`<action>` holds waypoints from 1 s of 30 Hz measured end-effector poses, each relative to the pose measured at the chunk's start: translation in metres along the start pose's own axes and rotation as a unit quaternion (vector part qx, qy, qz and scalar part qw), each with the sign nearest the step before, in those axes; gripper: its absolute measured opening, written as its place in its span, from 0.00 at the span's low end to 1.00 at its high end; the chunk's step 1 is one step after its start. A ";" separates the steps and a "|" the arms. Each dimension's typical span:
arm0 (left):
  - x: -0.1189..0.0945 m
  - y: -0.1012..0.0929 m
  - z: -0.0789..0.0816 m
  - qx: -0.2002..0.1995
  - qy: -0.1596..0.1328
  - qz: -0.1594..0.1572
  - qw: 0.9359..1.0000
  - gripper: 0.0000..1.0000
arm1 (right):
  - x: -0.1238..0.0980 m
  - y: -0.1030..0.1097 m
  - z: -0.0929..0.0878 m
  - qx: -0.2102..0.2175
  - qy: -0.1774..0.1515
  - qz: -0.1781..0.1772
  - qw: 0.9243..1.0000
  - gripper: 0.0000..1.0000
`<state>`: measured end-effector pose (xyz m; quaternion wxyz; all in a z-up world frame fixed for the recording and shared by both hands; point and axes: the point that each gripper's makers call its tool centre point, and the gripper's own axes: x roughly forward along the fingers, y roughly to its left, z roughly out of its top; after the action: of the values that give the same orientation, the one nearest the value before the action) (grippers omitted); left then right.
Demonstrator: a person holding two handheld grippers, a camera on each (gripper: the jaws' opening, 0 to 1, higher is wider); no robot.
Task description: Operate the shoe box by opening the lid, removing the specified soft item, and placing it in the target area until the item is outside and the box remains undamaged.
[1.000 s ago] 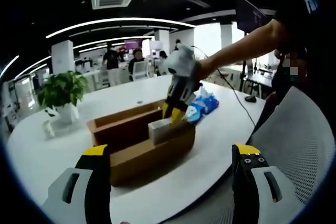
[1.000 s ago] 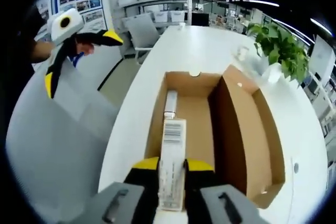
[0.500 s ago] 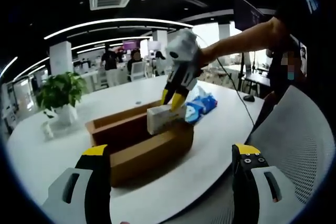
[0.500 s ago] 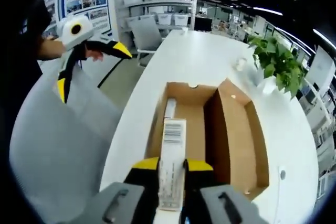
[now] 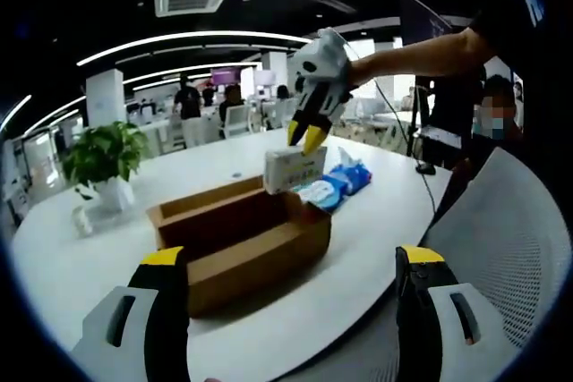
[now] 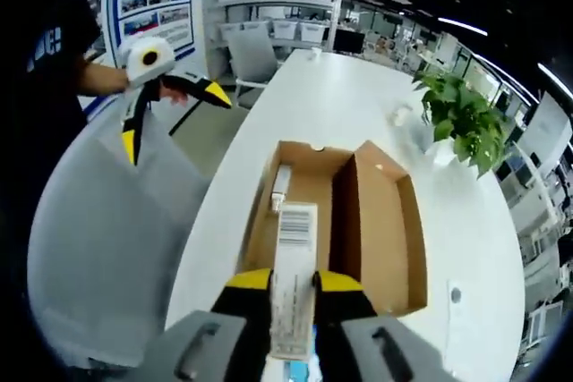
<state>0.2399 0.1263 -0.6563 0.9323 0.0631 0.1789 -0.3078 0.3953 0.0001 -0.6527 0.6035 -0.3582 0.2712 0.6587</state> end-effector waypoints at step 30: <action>0.001 -0.002 0.001 -0.006 0.002 0.001 1.000 1.00 | -0.068 -0.043 -0.081 0.002 0.044 -0.034 0.998 0.13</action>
<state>0.2400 0.1239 -0.6553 0.9328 0.0587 0.1820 -0.3056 0.4508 -0.0993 -0.6433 0.6138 -0.3944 0.2868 0.6208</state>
